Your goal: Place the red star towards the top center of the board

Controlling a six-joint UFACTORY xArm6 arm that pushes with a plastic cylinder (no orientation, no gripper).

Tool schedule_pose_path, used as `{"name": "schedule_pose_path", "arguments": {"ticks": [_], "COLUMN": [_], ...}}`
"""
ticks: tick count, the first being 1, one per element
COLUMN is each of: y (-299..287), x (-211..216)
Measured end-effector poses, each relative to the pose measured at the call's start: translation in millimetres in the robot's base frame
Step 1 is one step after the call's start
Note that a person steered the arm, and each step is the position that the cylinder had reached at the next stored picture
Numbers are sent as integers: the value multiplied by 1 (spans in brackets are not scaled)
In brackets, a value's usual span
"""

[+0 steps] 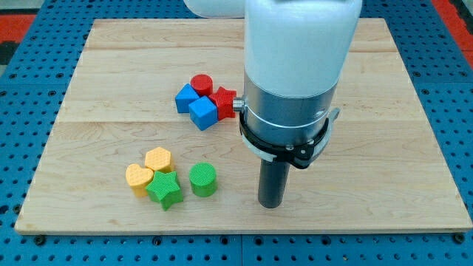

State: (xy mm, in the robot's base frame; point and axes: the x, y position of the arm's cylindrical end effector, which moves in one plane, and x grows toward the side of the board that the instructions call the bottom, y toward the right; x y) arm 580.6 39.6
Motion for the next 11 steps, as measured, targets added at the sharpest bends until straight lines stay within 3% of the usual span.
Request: {"name": "schedule_pose_path", "arguments": {"ticks": [2,3,9,10,11], "y": [-9,-28,-91,-84,-80], "x": [0,-26,-303,-317,-276]}}
